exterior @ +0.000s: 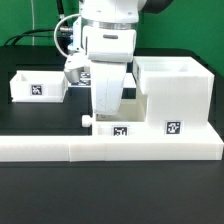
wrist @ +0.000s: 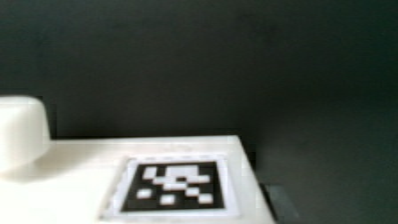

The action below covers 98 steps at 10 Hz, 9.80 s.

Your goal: Assemble drawer

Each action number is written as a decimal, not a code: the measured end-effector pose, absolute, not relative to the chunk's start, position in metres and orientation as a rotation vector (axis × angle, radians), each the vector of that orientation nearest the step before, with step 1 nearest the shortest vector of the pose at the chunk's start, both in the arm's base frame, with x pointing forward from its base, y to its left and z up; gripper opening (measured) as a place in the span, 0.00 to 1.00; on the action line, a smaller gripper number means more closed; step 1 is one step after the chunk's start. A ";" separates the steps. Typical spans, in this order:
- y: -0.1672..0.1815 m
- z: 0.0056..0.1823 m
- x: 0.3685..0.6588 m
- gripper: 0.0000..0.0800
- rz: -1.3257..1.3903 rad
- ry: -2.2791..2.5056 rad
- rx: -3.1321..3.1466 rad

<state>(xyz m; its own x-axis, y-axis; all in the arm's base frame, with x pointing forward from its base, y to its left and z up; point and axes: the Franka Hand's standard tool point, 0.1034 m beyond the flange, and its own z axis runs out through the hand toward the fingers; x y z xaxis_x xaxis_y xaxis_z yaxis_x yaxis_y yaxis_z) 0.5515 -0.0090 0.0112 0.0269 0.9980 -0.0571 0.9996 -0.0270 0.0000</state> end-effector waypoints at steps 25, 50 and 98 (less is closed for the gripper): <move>-0.065 0.044 0.567 0.81 -0.025 2.407 2.114; -0.010 0.032 0.594 0.81 -0.032 2.516 2.135; -0.086 0.053 0.422 0.81 0.047 -0.241 3.197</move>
Offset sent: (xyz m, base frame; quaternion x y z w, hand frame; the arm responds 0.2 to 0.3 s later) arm 0.0153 0.0258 -0.0100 -0.0246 -0.0144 -0.1155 0.9929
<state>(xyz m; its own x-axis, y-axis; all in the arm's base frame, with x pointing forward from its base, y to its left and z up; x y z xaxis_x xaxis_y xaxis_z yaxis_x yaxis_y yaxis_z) 0.4220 -0.0862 0.0533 0.9883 -0.1508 0.0243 -0.1489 -0.9866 -0.0670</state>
